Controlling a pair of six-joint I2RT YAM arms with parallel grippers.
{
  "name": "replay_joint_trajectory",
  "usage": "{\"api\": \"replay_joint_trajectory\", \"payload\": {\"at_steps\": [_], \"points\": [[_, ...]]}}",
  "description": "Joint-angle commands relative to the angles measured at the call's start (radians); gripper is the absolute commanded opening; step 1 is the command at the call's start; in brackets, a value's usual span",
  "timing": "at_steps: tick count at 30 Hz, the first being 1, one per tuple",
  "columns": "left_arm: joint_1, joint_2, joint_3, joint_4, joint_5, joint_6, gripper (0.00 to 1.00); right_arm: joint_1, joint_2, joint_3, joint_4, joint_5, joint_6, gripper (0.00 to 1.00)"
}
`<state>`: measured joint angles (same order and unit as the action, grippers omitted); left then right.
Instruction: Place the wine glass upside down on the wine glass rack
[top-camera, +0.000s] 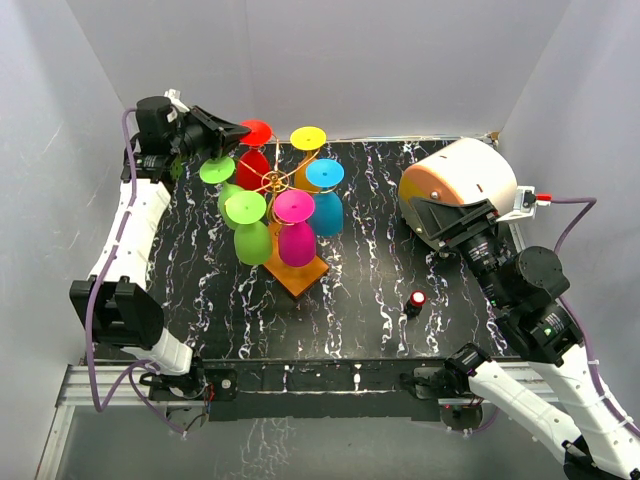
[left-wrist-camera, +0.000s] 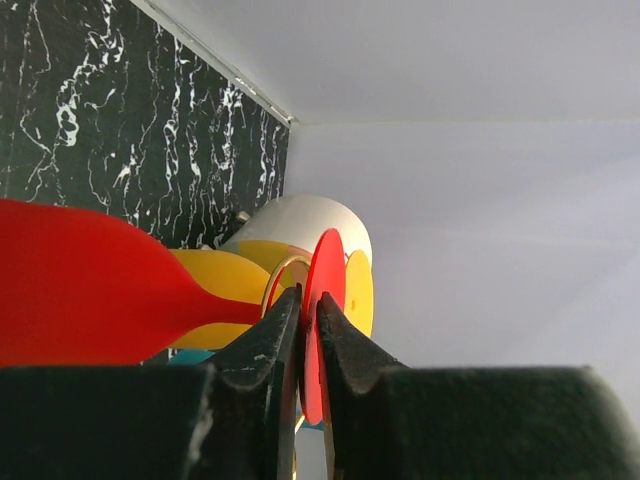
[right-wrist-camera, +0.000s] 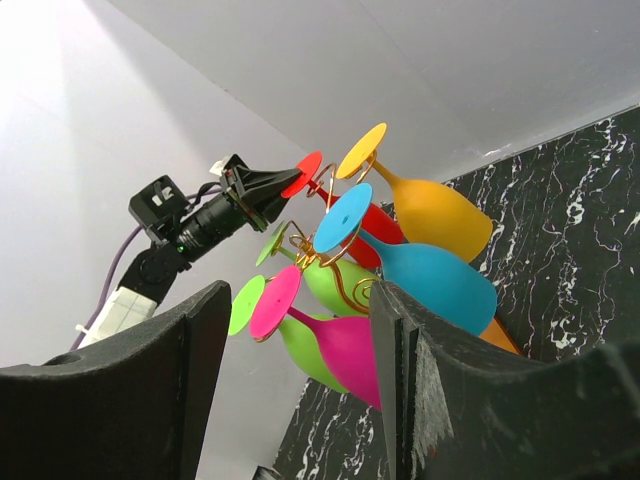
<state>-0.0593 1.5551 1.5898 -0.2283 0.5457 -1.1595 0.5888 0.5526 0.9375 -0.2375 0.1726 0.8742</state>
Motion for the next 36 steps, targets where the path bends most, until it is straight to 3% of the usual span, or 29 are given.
{"api": "replay_joint_trajectory", "payload": {"at_steps": [1, 9, 16, 25, 31, 33, 34, 36], "points": [[0.013, -0.07, 0.058, -0.05, -0.015, 0.055, 0.12, 0.003, 0.0, 0.003, 0.04, -0.005, 0.004, 0.56], [0.013, -0.081, 0.089, -0.131, -0.045, 0.117, 0.14, 0.003, -0.002, -0.002, 0.04, -0.005, 0.005, 0.56], [0.013, -0.083, 0.134, -0.228, -0.115, 0.209, 0.25, 0.003, -0.002, -0.003, 0.039, -0.005, 0.007, 0.56], [0.019, -0.078, 0.262, -0.407, -0.286, 0.453, 0.56, 0.003, 0.007, 0.011, -0.009, 0.004, 0.0, 0.56], [0.024, -0.104, 0.385, -0.522, -0.37, 0.636, 0.72, 0.003, 0.057, 0.069, -0.16, 0.025, -0.03, 0.59], [0.023, -0.141, 0.385, -0.556, -0.398, 0.699, 0.83, 0.002, 0.075, 0.089, -0.218, 0.044, -0.059, 0.61], [0.024, -0.172, 0.362, -0.567, -0.415, 0.736, 0.95, 0.003, 0.086, 0.101, -0.252, 0.058, -0.064, 0.62], [0.024, -0.265, 0.294, -0.576, -0.449, 0.798, 0.99, 0.003, 0.112, 0.129, -0.322, 0.084, -0.084, 0.66]]}}
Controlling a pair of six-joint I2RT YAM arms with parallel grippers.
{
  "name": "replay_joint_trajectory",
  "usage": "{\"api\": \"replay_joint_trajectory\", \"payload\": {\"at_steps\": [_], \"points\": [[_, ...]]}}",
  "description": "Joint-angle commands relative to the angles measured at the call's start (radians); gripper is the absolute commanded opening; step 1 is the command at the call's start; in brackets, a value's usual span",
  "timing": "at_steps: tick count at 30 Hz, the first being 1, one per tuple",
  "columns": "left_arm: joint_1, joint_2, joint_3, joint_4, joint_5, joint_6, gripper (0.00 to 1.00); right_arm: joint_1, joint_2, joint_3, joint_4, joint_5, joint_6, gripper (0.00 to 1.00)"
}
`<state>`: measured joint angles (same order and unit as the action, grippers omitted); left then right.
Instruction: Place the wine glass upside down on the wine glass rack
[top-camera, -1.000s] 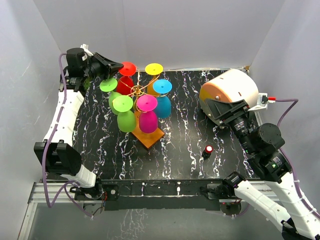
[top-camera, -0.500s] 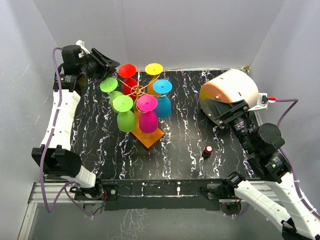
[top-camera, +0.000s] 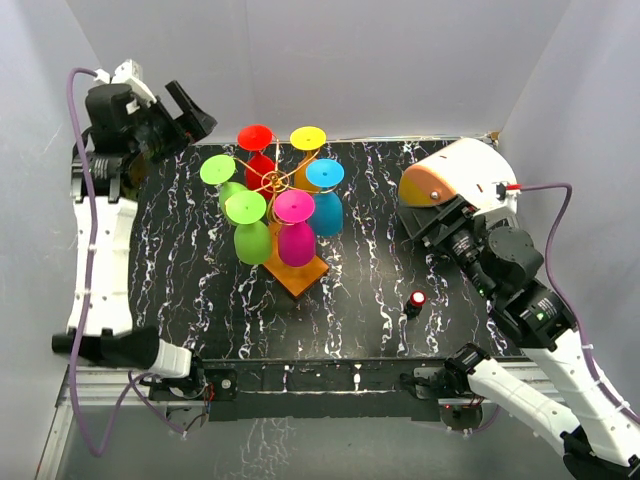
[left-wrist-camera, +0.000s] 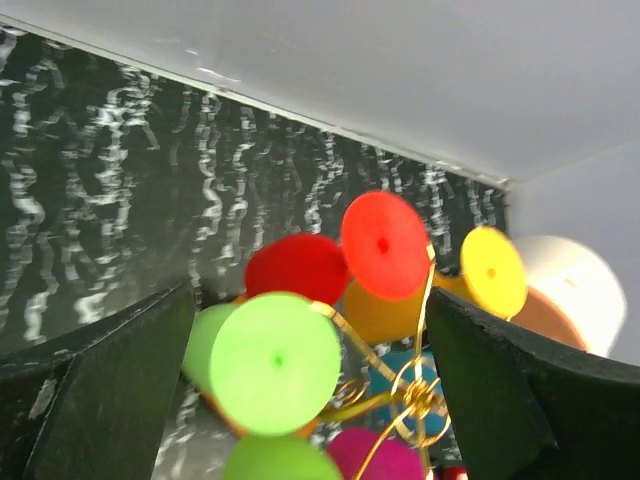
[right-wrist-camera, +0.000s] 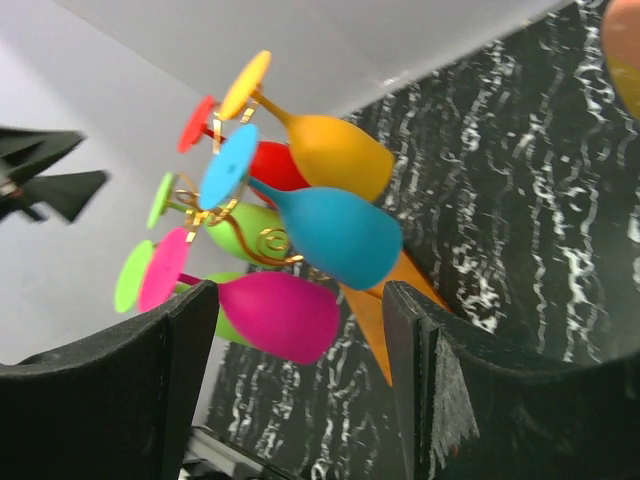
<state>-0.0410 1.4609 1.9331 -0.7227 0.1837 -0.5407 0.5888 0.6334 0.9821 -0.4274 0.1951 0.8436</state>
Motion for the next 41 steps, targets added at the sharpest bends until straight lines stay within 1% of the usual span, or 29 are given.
{"api": "replay_joint_trajectory", "payload": {"at_steps": [1, 3, 6, 10, 12, 14, 20, 25, 34, 37, 41], "points": [[0.006, -0.221, -0.097, -0.077, -0.111, 0.196, 0.99, 0.003, 0.045, 0.098, -0.162, 0.077, -0.062, 0.67], [0.006, -0.322, -0.202, -0.049, -0.124, 0.23, 0.99, 0.004, 0.063, 0.118, -0.205, 0.106, -0.085, 0.7], [0.006, -0.476, -0.362, -0.009, -0.119, 0.262, 0.99, 0.003, 0.075, 0.146, -0.232, 0.149, -0.129, 0.71], [0.004, -0.663, -0.522, 0.017, -0.143, 0.292, 0.99, 0.003, 0.07, 0.184, -0.25, 0.225, -0.183, 0.71], [0.005, -0.73, -0.562, 0.01, -0.146, 0.303, 0.99, 0.003, 0.061, 0.196, -0.253, 0.259, -0.205, 0.71], [0.003, -0.754, -0.574, -0.018, -0.174, 0.308, 0.99, 0.003, 0.046, 0.206, -0.256, 0.287, -0.224, 0.71], [-0.018, -0.817, -0.614, -0.012, -0.243, 0.304, 0.99, 0.003, -0.009, 0.228, -0.273, 0.371, -0.249, 0.71], [-0.032, -0.836, -0.584, -0.024, -0.255, 0.309, 0.99, 0.003, -0.077, 0.219, -0.27, 0.427, -0.282, 0.71], [-0.034, -0.832, -0.491, -0.044, -0.245, 0.311, 0.99, 0.003, -0.174, 0.208, -0.206, 0.433, -0.363, 0.71], [-0.034, -0.834, -0.485, -0.042, -0.239, 0.311, 0.99, 0.003, -0.182, 0.207, -0.2, 0.428, -0.367, 0.71], [-0.036, -0.835, -0.49, -0.044, -0.269, 0.307, 0.99, 0.003, -0.181, 0.204, -0.201, 0.418, -0.367, 0.71]]}}
